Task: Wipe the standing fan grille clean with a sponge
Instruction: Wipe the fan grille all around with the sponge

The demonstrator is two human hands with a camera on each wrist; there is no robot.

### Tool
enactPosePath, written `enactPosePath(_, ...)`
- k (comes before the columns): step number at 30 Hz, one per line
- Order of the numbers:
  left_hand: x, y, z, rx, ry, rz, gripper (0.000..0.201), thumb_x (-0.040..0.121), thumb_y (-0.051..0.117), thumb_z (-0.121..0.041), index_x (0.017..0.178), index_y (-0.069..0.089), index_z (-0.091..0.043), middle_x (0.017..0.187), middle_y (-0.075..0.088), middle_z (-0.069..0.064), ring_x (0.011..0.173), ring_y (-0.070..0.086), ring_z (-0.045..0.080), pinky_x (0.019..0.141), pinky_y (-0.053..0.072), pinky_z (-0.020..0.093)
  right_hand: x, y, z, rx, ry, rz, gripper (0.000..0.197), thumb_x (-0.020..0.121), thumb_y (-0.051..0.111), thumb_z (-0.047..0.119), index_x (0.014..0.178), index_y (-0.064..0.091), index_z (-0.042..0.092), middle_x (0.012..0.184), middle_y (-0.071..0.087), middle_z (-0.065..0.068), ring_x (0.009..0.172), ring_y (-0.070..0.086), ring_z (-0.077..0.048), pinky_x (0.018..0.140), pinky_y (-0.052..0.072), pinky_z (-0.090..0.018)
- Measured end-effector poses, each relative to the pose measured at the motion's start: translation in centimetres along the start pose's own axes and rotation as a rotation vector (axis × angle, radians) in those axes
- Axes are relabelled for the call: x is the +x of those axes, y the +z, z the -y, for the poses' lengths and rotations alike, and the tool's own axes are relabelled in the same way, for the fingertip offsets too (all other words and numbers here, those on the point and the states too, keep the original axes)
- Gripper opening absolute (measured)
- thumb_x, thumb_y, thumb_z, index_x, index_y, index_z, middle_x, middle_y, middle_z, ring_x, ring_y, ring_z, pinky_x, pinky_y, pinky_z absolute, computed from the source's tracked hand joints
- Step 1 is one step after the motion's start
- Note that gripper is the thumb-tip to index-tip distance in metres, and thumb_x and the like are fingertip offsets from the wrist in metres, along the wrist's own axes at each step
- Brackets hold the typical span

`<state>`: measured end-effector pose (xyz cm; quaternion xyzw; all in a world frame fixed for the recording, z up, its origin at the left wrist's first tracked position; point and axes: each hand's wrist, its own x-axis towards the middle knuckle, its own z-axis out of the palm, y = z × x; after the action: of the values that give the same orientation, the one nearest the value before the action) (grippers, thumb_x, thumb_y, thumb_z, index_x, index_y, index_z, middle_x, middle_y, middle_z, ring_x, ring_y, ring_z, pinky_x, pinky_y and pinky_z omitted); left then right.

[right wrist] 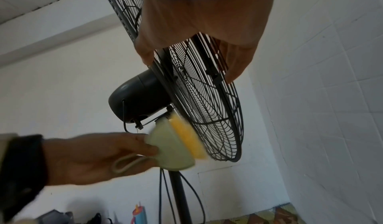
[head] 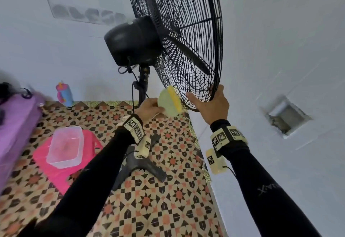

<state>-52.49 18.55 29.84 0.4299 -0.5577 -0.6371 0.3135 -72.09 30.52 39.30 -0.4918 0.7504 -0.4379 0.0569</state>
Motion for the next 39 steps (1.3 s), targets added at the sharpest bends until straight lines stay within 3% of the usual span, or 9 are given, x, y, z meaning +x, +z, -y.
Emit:
enactPosePath(4,0.9,3.3,1.2,0.065,-0.032,-0.144,0.049,0.098,0.060,0.006,0.145,0.048,-0.003,0.136,0.062,0.021,0.108,0.070,0.035,0.085,0.064,0.047,-0.3,0.3,0.1,0.013,0.015,-0.001,0.077,0.064,0.079,0.076,0.109,0.040,0.028,0.108,0.060,0.010,0.096,0.056,-0.015,0.090,0.047,-0.031)
enactPosePath(7,-0.2,5.2,1.8,-0.090,-0.003,-0.085,0.051,0.098,0.057,0.007,0.147,0.047,-0.003,0.128,0.062,0.014,0.094,0.072,0.025,0.079,0.064,0.036,0.0,-0.2,0.1,0.007,0.036,-0.004,0.075,0.066,0.081,0.071,0.110,0.041,0.026,0.107,0.058,0.011,0.095,0.054,-0.013,0.088,0.044,-0.028)
enactPosePath(10,-1.9,3.7,2.1,-0.364,-0.004,0.057,0.046,0.095,0.063,0.009,0.138,0.054,-0.003,0.129,0.066,0.019,0.107,0.072,0.038,0.079,0.065,0.036,0.3,-0.6,0.2,0.013,0.052,0.000,0.069,0.071,0.083,0.063,0.110,0.040,0.026,0.101,0.055,0.014,0.088,0.054,-0.004,0.081,0.041,-0.017)
enactPosePath(12,-1.7,2.4,2.8,-0.421,0.019,0.061,0.043,0.095,0.064,0.010,0.135,0.059,-0.004,0.125,0.070,0.019,0.109,0.072,0.038,0.080,0.065,0.038,0.2,-0.5,0.4,0.027,0.059,-0.001,0.065,0.074,0.084,0.056,0.111,0.043,0.021,0.093,0.054,0.018,0.073,0.056,0.009,0.067,0.039,-0.003)
enactPosePath(17,0.7,4.2,3.3,-0.093,-0.063,-0.173,0.056,0.096,0.061,0.006,0.150,0.048,-0.006,0.141,0.059,0.020,0.115,0.066,0.036,0.084,0.065,0.046,-0.5,0.3,0.1,0.017,0.041,-0.065,0.077,0.070,0.082,0.065,0.121,0.048,0.018,0.100,0.053,0.017,0.093,0.050,-0.009,0.084,0.038,-0.023)
enactPosePath(24,-1.1,2.5,4.0,-0.404,-0.010,0.118,0.048,0.093,0.064,0.012,0.140,0.057,0.001,0.131,0.066,0.019,0.104,0.074,0.035,0.078,0.065,0.037,0.6,0.4,-0.3,0.022,0.032,-0.063,0.078,0.070,0.080,0.068,0.120,0.048,0.018,0.106,0.059,0.011,0.096,0.054,-0.013,0.086,0.041,-0.026)
enactPosePath(28,1.4,2.8,3.5,-0.209,-0.037,-0.075,0.052,0.096,0.062,0.010,0.147,0.051,0.001,0.140,0.060,0.024,0.106,0.071,0.031,0.079,0.066,0.037,-0.1,1.3,-0.8,0.023,0.025,-0.092,0.082,0.068,0.078,0.073,0.121,0.048,0.019,0.114,0.062,0.006,0.101,0.057,-0.017,0.090,0.045,-0.030)
enactPosePath(34,1.3,0.4,2.4,-0.182,0.040,0.095,0.051,0.093,0.068,0.006,0.142,0.056,-0.004,0.132,0.066,0.015,0.108,0.074,0.030,0.084,0.064,0.041,0.6,0.5,-0.5,0.069,0.045,-0.090,0.076,0.072,0.084,0.060,0.125,0.050,0.017,0.103,0.057,0.017,0.096,0.053,-0.009,0.086,0.039,-0.022)
enactPosePath(39,2.6,-1.2,0.7,-0.146,0.010,0.043,0.048,0.099,0.061,0.003,0.146,0.056,-0.008,0.137,0.063,0.010,0.123,0.065,0.032,0.092,0.062,0.045,-0.5,1.6,-0.3,0.131,0.084,-0.141,0.079,0.071,0.084,0.060,0.130,0.051,0.018,0.111,0.060,0.015,0.102,0.055,-0.007,0.088,0.042,-0.016)
